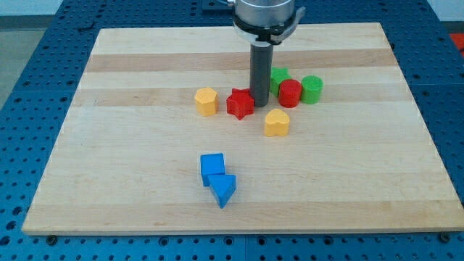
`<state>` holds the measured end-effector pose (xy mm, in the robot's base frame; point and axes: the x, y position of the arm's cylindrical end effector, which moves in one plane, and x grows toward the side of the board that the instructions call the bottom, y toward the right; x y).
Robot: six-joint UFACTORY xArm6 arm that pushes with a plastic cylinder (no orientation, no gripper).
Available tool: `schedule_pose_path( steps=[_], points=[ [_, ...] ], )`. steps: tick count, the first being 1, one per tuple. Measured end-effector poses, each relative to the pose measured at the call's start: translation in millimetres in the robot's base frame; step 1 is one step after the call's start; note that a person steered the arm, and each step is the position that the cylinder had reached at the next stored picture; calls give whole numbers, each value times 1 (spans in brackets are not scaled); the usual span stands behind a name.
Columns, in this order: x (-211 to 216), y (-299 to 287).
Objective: Move the red star left a bit
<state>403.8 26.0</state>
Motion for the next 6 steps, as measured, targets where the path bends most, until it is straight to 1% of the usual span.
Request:
schedule_pose_path(
  steps=[1,2,4,6],
  points=[
    [0,12],
    [0,8],
    [0,-20],
    [0,-28]
  ],
)
